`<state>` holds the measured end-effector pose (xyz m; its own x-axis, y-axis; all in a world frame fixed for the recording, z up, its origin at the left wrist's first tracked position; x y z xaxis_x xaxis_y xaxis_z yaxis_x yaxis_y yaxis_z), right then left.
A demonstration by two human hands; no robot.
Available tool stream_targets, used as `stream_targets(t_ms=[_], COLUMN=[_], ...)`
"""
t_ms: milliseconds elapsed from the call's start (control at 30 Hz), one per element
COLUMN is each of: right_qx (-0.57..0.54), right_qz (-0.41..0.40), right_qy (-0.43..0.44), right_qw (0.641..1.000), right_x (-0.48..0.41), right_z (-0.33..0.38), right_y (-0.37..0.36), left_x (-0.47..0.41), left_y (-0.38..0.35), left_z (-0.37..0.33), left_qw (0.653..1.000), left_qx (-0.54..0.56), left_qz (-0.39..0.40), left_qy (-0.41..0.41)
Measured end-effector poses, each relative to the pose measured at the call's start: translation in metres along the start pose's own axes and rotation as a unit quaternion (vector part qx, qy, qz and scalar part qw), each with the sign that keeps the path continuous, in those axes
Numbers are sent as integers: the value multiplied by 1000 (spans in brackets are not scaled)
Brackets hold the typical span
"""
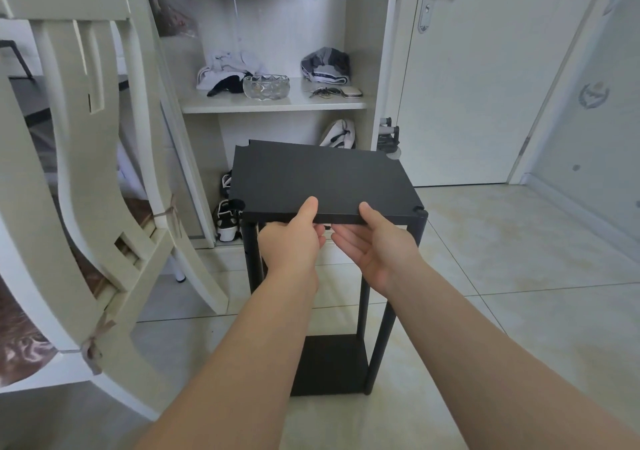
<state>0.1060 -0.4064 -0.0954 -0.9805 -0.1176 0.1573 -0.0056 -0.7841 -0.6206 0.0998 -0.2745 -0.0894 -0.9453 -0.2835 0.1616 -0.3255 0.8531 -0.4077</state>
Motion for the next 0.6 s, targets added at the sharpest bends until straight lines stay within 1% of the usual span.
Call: stream_targets(t_ms=[133, 300, 500, 600], right_qx=[0, -3, -8, -14], right_qz=[-15, -13, 24, 22], right_qy=[-2, 0, -12, -22], right_qw=[1000, 1000, 1000, 999], right_x=[3, 7, 6, 4], right_z=[0, 2, -2, -8], right_y=[3, 6, -5, -7], left_x=[1, 3, 6, 6], left_y=[-1, -3, 6, 12], left_z=[2, 2, -4, -5], left_qw=[1000, 999, 998, 997], left_qx=[-16, -32, -56, -58], left_qz=[-1, 0, -17, -23], left_qy=[-6, -9, -36, -41])
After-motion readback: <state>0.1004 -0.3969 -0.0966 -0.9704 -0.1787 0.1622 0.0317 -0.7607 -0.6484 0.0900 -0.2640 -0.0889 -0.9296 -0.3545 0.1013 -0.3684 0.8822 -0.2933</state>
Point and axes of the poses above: each hand's wrist, its own x-axis away from the middle knuckle, its own y-axis out of the back of the hand, z = x × y, the point moved 5 cm from there along -x, towards the middle knuckle, and after that the axes turned 12 degrees about z, right-handed, at the moved point
